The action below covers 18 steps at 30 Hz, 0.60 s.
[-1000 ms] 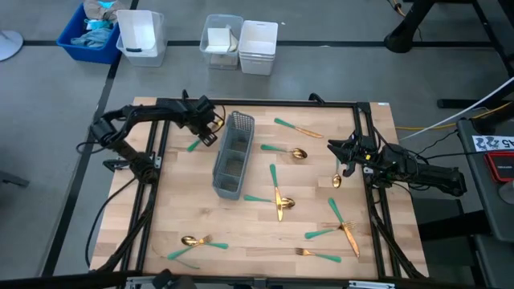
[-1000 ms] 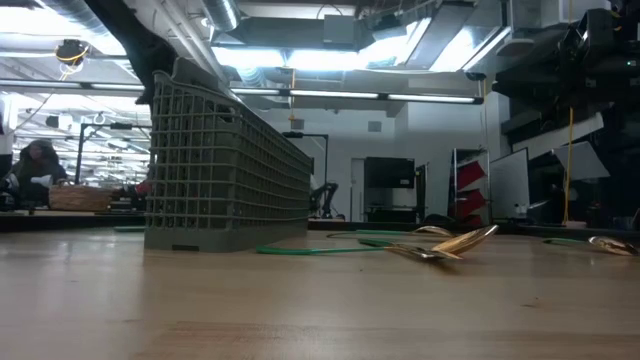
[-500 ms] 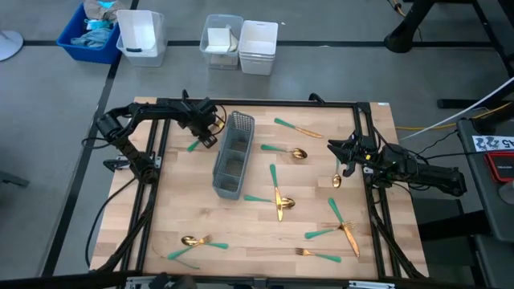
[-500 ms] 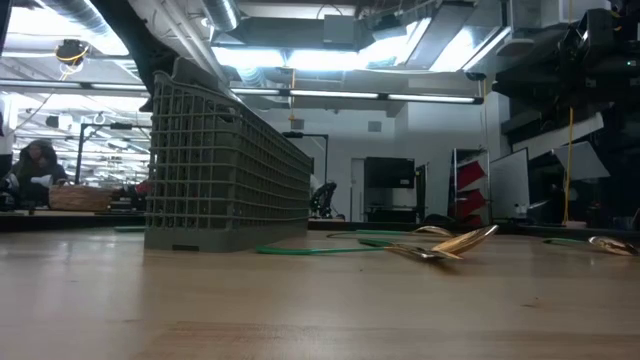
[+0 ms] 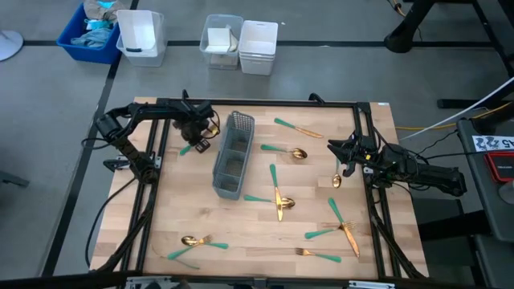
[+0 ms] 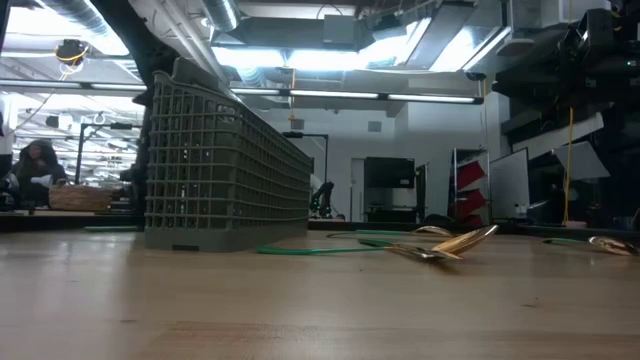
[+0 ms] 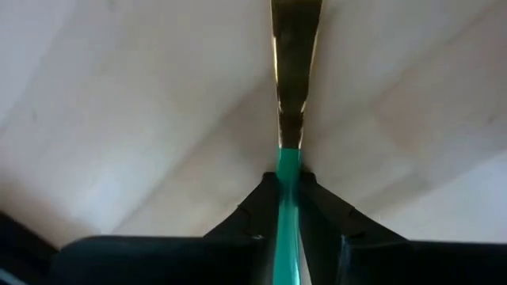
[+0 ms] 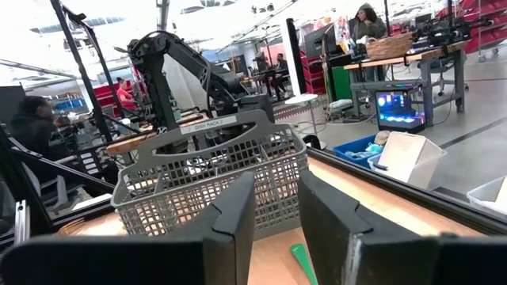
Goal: Sort silverware
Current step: Put the green table knife into the gray silverware rack
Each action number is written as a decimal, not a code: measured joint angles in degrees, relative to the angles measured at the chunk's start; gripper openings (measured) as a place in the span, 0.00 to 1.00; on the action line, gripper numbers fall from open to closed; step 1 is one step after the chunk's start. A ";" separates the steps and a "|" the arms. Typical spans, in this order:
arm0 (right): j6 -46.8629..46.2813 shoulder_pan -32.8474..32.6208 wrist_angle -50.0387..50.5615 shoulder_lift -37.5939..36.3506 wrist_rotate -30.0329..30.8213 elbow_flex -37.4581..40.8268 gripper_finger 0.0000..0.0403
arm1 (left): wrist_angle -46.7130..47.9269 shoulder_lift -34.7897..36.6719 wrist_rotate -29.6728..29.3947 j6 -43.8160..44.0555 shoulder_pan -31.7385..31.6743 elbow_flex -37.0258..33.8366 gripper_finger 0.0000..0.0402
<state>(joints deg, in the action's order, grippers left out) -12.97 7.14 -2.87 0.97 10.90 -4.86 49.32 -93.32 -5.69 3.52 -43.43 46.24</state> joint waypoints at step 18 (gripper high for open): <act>0.00 0.00 0.00 0.02 0.00 0.00 0.25 | 2.76 -0.07 -0.27 -1.01 2.64 -0.17 0.15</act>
<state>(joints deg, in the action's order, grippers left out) -12.97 7.14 -2.87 0.99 10.90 -4.86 52.08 -93.38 -5.96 2.51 -40.80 46.06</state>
